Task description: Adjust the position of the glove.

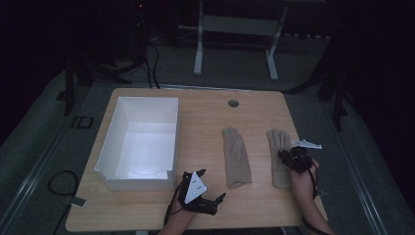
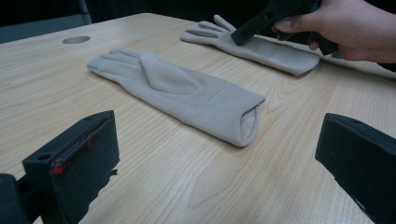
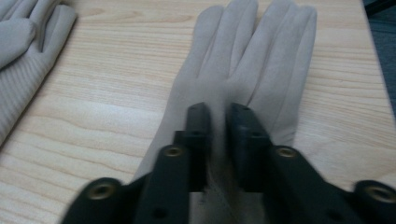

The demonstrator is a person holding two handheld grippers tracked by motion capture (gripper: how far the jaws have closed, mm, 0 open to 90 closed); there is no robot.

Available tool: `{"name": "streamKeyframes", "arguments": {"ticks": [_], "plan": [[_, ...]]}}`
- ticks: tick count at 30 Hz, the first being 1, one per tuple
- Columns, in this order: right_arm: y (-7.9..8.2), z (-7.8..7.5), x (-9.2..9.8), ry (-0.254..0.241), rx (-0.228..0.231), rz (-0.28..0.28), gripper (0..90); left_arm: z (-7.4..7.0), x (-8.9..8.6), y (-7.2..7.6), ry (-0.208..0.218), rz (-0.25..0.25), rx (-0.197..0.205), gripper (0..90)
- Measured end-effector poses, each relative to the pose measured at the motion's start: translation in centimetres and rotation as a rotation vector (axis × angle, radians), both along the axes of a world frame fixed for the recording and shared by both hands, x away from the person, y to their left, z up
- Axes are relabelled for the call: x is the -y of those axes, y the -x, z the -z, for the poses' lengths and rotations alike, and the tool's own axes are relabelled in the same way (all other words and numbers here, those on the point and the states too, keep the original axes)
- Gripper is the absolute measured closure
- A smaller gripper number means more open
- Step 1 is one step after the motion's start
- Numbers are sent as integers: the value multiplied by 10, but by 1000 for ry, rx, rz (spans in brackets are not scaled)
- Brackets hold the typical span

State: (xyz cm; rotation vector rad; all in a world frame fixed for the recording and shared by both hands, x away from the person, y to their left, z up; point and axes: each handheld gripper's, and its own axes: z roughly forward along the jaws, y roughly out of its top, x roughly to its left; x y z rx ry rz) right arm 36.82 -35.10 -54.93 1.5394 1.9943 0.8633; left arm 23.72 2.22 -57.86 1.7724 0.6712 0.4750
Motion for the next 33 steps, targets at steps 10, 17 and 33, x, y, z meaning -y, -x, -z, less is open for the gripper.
{"name": "streamKeyframes", "arguments": {"ticks": [10, 17, 33], "plan": [[-3, 5, 5, 46, 21, -76, 598, 0, 0, 0, -1, 1, 0, 1], [2, -6, 9, 34, 45, -131, 530, 0, 0, 0, 0, 1, -2, 1], [9, -7, 24, 54, 30, -291, 504, 0, 0, 0, 2, 1, -3, 1]]}}
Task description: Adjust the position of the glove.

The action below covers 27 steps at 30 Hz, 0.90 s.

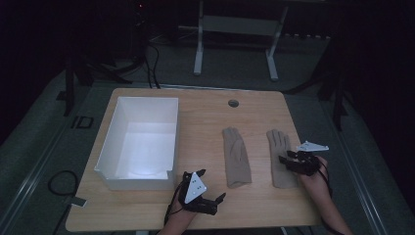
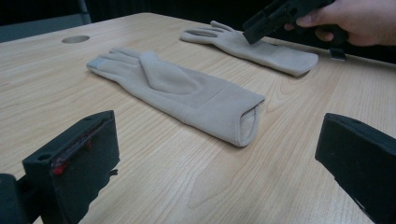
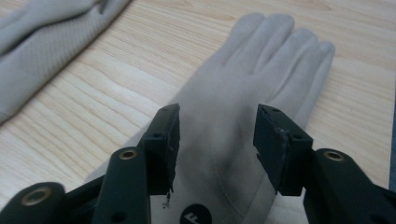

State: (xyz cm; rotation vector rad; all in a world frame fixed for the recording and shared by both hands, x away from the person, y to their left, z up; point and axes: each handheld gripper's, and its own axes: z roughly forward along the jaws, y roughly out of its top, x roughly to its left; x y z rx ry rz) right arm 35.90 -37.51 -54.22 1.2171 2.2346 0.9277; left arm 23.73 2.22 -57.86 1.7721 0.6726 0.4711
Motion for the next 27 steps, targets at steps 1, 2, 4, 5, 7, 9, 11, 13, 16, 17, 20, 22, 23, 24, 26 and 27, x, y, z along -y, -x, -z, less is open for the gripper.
{"name": "streamKeyframes", "arguments": {"ticks": [1, 2, 4, 5, 7, 9, 11, 13, 16, 17, 20, 22, 23, 24, 26, 27], "plan": [[0, 2, 1, -15, -7, 0, 504, 0, 0, 0, 0, 0, 0, 1], [1, 5, 1, -28, -5, 11, 517, 0, 0, 0, 0, 0, 0, 1], [2, 11, 0, -15, -18, 16, 535, 0, 0, 0, -1, 0, 1, 1], [3, 14, -1, -7, -6, 14, 550, 0, 0, 0, -1, 0, 1, 1], [3, 14, -2, -5, -5, 23, 647, 0, 0, 0, -2, 0, 2, 1], [4, 13, -4, 18, -5, 32, 738, 0, 0, 0, -2, 0, 2, 1], [4, 12, -7, 34, -1, 30, 790, 0, 0, 0, -3, 1, 1, 1], [5, 11, -9, 36, -3, 59, 835, 0, 0, 0, -1, -1, 0, 1], [6, 6, -9, 15, -3, 85, 841, 0, 0, 0, -2, -3, -1, 1], [7, 2, -9, 19, 5, 93, 842, 0, 0, 0, -3, -4, 0, 1], [9, -12, -8, 5, 34, 120, 842, 0, 0, 0, -2, -5, 1, 1], [9, -22, -7, -27, 49, 130, 842, 0, 0, 0, -3, -4, 0, 0], [9, -22, -7, -27, 49, 130, 842, 0, 0, 0, -3, -4, 0, 1], [10, -28, -7, -38, 57, 138, 842, 0, 0, 0, -2, -5, 0, 1], [11, -43, -9, -54, 81, 145, 842, 0, 0, 0, -6, -3, 1, 1], [11, -47, -10, -60, 87, 145, 843, 0, 0, 0, -6, -3, 1, 1]]}}
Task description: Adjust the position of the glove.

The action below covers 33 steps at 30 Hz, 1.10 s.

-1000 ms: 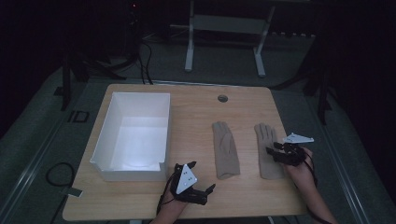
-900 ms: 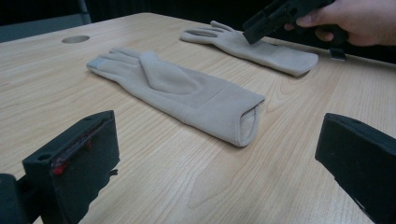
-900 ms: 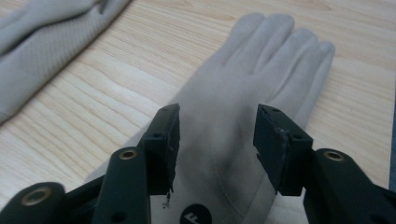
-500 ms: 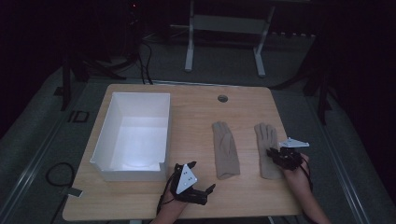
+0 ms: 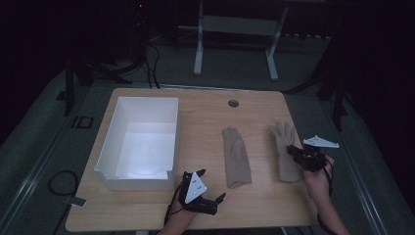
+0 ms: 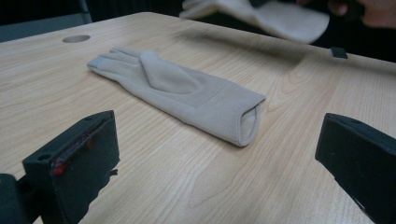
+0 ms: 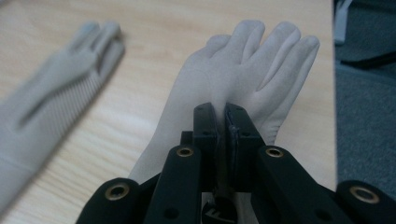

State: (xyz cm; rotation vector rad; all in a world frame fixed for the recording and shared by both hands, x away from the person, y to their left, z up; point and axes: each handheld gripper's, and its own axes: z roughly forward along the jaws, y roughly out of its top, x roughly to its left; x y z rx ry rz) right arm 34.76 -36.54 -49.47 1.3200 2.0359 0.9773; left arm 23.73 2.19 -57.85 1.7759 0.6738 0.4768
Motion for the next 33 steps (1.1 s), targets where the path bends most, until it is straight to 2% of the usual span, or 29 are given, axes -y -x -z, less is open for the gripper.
{"name": "streamKeyframes", "arguments": {"ticks": [8, 14, 24, 33], "plan": [[0, -43, -17, -19, 77, -19, 842, 0, 0, 0, 1, -2, -1, 1], [-3, -60, -35, -36, 104, -47, 842, 0, 0, 0, 2, -2, -2, 1], [-10, -71, -71, -50, 112, -108, 842, 0, 0, 0, 2, -1, 0, 1], [-15, -66, -107, -61, 98, -155, 842, 0, 0, 0, 2, 0, 0, 1]]}}
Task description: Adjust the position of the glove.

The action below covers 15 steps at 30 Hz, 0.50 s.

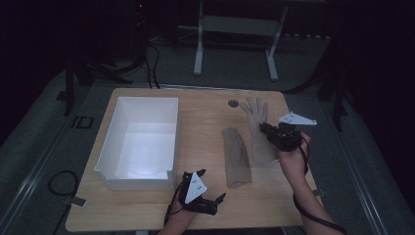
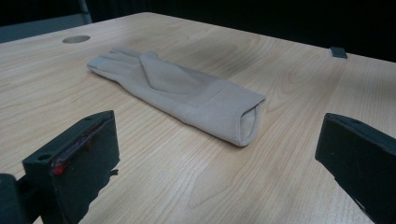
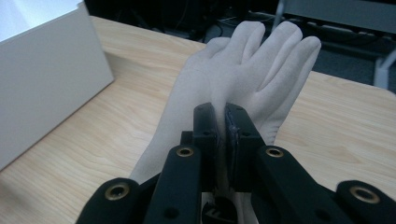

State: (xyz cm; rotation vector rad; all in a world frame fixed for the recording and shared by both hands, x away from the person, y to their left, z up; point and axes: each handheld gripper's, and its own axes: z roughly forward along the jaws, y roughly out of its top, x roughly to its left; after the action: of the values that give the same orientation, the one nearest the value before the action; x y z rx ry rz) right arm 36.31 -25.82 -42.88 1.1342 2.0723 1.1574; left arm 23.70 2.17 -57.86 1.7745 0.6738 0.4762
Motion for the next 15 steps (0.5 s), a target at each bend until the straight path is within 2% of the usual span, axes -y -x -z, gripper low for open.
{"name": "streamKeyframes", "arguments": {"ticks": [8, 15], "plan": [[-4, 17, -32, -2, -41, -27, 842, 0, 0, 0, 0, 2, 1, 1], [-4, 40, -44, 14, -84, -16, 841, 0, 0, 0, -1, 4, 1, 1]]}}
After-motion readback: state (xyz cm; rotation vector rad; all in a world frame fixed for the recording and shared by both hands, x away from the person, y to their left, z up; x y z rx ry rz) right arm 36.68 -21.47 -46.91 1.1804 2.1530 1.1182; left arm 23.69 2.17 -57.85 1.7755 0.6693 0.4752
